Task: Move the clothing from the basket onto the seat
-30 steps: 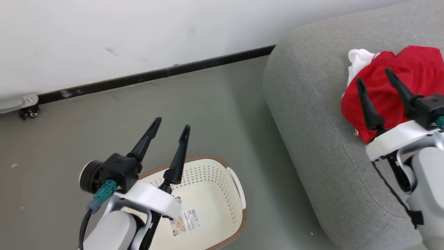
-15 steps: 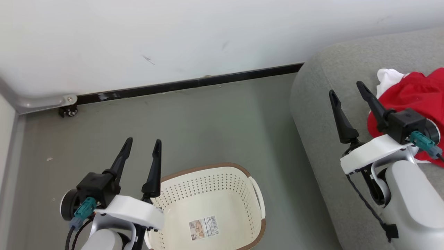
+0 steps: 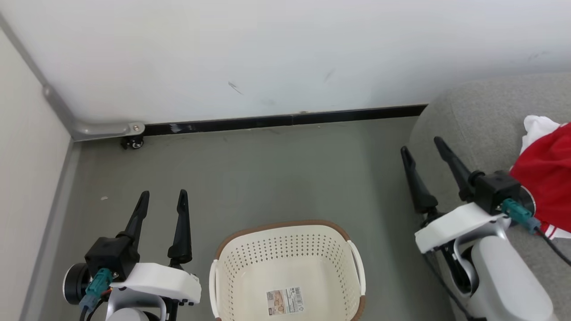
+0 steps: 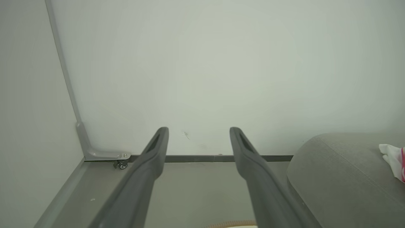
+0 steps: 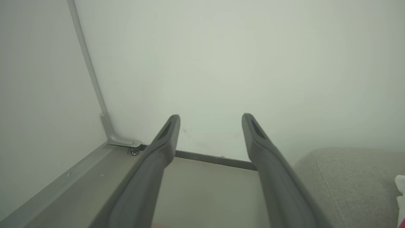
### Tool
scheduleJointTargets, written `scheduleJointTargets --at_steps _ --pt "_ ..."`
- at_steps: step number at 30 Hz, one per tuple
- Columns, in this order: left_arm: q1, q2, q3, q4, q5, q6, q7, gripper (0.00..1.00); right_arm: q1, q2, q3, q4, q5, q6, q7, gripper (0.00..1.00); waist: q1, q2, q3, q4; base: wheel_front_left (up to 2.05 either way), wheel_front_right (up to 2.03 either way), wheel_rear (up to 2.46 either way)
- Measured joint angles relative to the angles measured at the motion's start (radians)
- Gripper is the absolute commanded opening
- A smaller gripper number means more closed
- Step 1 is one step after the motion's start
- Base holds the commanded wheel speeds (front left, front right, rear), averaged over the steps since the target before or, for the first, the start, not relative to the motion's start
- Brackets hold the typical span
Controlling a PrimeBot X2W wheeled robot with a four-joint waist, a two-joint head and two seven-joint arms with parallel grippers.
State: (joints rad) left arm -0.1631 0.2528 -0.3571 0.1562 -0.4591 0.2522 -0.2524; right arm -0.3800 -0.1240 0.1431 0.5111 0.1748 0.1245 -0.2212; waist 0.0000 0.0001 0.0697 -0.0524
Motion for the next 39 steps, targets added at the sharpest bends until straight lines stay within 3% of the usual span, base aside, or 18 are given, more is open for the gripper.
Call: scheduleJointTargets --at_steps 18,39 --pt "0.078 -0.008 -0.007 0.014 0.067 0.022 0.000 1.00 0.182 0.049 -0.070 -0.036 -0.054 0.000 0.000 1.00 0.0000 0.0000 -0.071 0.075 0.00 0.00 0.00" --pt "0.127 -0.002 -0.002 0.034 0.118 0.047 0.000 1.00 0.311 0.072 -0.087 -0.106 -0.079 0.000 0.012 1.00 0.0000 0.0000 -0.125 0.072 0.00 0.00 0.00"
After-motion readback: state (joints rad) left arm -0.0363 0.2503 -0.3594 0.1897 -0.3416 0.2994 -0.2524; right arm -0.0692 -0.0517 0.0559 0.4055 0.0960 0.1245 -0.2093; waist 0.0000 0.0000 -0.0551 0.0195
